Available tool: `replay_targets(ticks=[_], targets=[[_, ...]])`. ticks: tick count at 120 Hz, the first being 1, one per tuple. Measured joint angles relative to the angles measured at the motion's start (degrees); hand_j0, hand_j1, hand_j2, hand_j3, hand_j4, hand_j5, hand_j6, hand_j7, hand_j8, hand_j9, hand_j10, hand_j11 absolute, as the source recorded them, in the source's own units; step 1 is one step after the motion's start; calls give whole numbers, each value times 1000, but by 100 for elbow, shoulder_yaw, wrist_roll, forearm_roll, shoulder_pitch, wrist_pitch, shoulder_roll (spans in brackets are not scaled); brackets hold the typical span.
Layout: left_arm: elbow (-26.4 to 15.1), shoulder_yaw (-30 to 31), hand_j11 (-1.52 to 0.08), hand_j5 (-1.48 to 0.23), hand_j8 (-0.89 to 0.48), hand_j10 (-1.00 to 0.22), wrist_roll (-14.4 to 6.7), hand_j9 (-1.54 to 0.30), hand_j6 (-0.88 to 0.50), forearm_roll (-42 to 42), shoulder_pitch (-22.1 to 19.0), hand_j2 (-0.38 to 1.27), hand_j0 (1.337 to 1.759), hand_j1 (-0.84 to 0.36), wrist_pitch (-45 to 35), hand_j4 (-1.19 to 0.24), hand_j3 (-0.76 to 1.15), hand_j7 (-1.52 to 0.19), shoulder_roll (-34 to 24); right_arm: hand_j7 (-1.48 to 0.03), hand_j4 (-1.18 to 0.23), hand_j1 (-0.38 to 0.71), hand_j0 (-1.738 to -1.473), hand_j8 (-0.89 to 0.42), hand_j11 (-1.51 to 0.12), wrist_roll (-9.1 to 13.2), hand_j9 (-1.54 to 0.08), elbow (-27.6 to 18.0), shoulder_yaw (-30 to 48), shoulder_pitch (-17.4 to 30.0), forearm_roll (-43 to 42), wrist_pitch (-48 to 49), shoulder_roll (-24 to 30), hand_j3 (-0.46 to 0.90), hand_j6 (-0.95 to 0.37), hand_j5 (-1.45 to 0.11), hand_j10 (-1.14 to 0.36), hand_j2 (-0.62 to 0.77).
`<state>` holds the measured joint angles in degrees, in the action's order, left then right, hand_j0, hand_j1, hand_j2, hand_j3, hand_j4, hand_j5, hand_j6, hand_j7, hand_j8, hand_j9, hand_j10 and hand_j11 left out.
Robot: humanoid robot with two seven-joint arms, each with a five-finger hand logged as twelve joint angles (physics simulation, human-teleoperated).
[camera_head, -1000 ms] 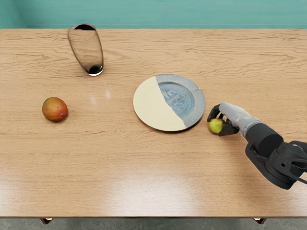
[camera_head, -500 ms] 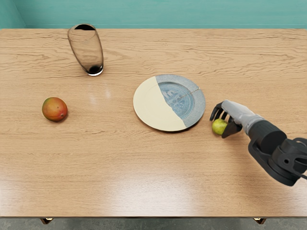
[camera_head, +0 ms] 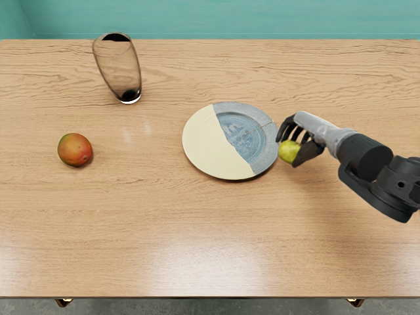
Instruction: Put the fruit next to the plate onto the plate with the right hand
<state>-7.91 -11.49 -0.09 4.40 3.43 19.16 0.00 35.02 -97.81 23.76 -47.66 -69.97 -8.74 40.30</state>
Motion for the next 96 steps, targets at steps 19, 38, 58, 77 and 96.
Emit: replay_targets(ticks=[19, 38, 58, 77, 96], targets=[[0, 0, -26, -26, -20, -20, 0, -26, -21, 4, 0, 4, 1658, 325, 0, -21, 0, -26, 0, -861, -646, 284, -1658, -490, -888, 0, -888, 6, 35, -267, 280, 67, -230, 1, -514, -888, -646, 339], [0, 2, -26, -26, -20, -20, 0, -26, -21, 7, -9, 4, 1658, 325, 0, -21, 0, -26, 0, -861, -640, 283, -1658, -491, -889, 1, -889, 187, 37, -516, 482, 80, -567, 1, -515, -895, -643, 337], [0, 4, -26, -26, -20, -20, 0, -26, -20, 7, -10, 4, 1658, 325, 0, -21, 0, -26, 0, -860, -635, 278, -1658, -490, -892, 1, -892, 586, 30, -794, 642, 112, -1007, 1, -520, -901, -640, 339], [0, 5, -26, -26, -20, -20, 0, -26, -21, 8, -9, 4, 1658, 325, 0, -21, 0, -26, 0, -860, -645, 285, -1658, -488, -886, 0, -886, 927, 9, -998, 779, 156, -1272, 0, -514, -886, -645, 334], [0, 6, -26, -26, -20, -20, 0, -26, -20, 8, 0, 4, 1658, 325, 0, -21, 0, -26, 0, -859, -648, 287, -1658, -487, -886, -1, -885, 1334, -18, -1152, 815, 239, -1585, 0, -513, -880, -645, 338]])
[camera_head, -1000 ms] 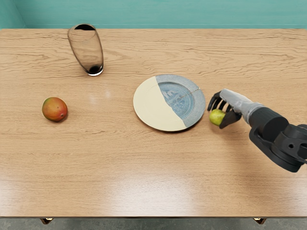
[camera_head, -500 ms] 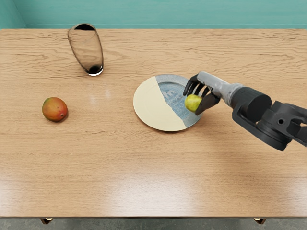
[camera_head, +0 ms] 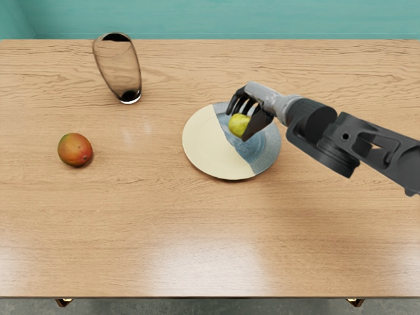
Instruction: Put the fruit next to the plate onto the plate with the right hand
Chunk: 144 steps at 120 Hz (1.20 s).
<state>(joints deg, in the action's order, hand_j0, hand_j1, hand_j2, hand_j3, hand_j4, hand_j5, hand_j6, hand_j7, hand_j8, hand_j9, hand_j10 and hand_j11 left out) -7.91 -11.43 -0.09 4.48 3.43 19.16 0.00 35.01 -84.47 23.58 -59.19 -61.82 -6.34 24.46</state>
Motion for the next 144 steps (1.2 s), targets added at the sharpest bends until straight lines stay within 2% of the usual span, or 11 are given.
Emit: replay_targets(ticks=[46, 52, 65, 88, 93, 118, 130, 144], targets=[[2, 0, -26, -26, -20, -20, 0, -26, -20, 0, 0, 4, 1658, 325, 0, -21, 0, -26, 0, -845, -640, 284, -1658, -493, -871, -1, -870, 904, -30, -259, 11, 255, -664, 1, -518, -860, -635, 337], [2, 0, -26, -26, -20, -20, 0, -26, -20, 0, 0, 4, 1658, 325, 0, -21, 0, -26, 0, -689, -522, 170, -1658, -410, -710, -1, -709, 970, -31, -286, 8, 265, -721, 0, -427, -701, -518, 245], [3, 0, -26, -26, -20, -20, 0, -26, -20, 0, 0, 4, 1658, 325, 0, -21, 0, -26, 0, -405, -308, -44, -1658, -242, -418, -1, -417, 1028, -41, -324, 5, 304, -791, 0, -252, -412, -305, 145], [3, 0, -26, -26, -20, -20, 0, -26, -20, 0, -24, 4, 1658, 325, 0, -20, 0, -26, 0, -158, -121, -231, -1658, -96, -163, -1, -163, 809, -18, -310, 212, 328, -659, 0, -100, -161, -120, 58], [3, 0, -26, -26, -20, -20, 0, -26, -20, 0, -43, 4, 1658, 325, 0, -20, 0, -26, 0, -129, -99, -253, -1658, -79, -133, -1, -133, 662, 1, -298, 545, 324, -491, 0, -82, -132, -98, 47], [5, 0, -26, -26, -20, -20, 0, -26, -20, 0, -44, 4, 1658, 325, 0, -21, 0, -26, 0, -47, -37, -315, -1658, -29, -48, -1, -48, -725, 504, -129, 2608, 595, 544, 0, -31, -48, -36, 18], [5, 0, -26, -26, -20, -20, 0, -26, -20, 0, -44, 4, 1658, 325, 0, -20, 0, -26, 0, -29, -23, -328, -1658, -18, -29, -1, -29, -995, 1204, 227, 3894, 1776, 1032, 0, -20, -29, -22, 11], [4, 0, -26, -26, -20, -20, 0, -26, -21, 0, -44, 4, 1658, 325, 0, -21, 0, -26, 0, -16, -13, -337, -1658, -11, -17, -1, -17, -1056, 1709, 615, 5216, 3255, 1556, 0, -11, -17, -13, 6]])
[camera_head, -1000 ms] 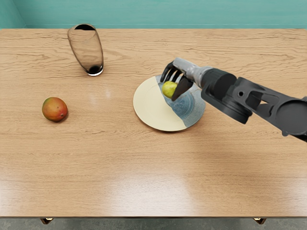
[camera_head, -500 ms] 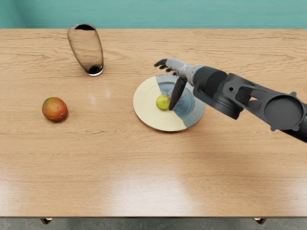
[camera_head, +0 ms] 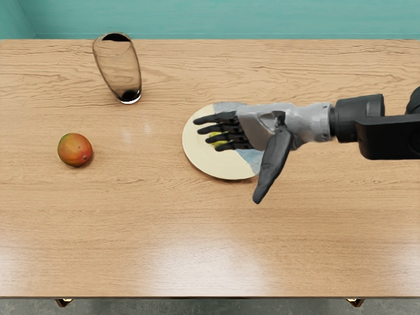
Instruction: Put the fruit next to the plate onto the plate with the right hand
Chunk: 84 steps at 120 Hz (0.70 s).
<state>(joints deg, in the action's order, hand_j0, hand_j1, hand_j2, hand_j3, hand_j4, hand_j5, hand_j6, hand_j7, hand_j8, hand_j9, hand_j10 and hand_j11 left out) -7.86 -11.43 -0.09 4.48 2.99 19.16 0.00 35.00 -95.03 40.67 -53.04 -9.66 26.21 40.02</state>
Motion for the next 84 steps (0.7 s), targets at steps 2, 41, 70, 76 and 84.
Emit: replay_targets(ticks=[2, 41, 70, 76, 84], targets=[[1, 0, -26, -26, -20, -20, 0, -26, -21, 0, 0, 4, 1658, 325, 0, -21, 0, -26, 0, -15, -12, -338, -1658, -10, -15, 0, -15, 6, 37, 33, 111, 130, 61, 0, -10, -15, -12, 6], [-11, -2, -26, -26, -20, -20, 0, -26, -20, -11, 0, 4, 1658, 325, 2, -21, 0, -26, 0, -3, -2, -347, -1658, -2, -3, 0, -3, 774, 228, 394, 1752, 848, 1101, 0, -2, -3, -2, 2], [-43, -1, -26, -27, -20, -20, 0, -26, -20, -9, 0, 4, 1658, 325, 8, -21, 0, -26, 0, -1, 0, -349, -1658, 0, -1, 0, -1, 1535, 187, 571, 2174, 879, 1488, 0, 1, -1, 0, 1], [-45, -1, -27, -27, -20, -20, 0, -26, -20, -9, 0, 4, 1658, 325, 8, -21, 0, -26, 0, -1, 0, -349, -1658, 1, -1, 0, -1, 1664, 183, 611, 2256, 880, 1599, 0, 1, -1, 0, 1], [-48, -1, -27, -27, -20, -20, 0, -27, -20, -7, 0, 4, 1658, 325, 8, -21, 0, -27, 0, -1, 0, -349, -1658, 1, 0, 0, 0, 1764, 180, 659, 2334, 882, 1736, 0, 2, 0, 1, 0]])
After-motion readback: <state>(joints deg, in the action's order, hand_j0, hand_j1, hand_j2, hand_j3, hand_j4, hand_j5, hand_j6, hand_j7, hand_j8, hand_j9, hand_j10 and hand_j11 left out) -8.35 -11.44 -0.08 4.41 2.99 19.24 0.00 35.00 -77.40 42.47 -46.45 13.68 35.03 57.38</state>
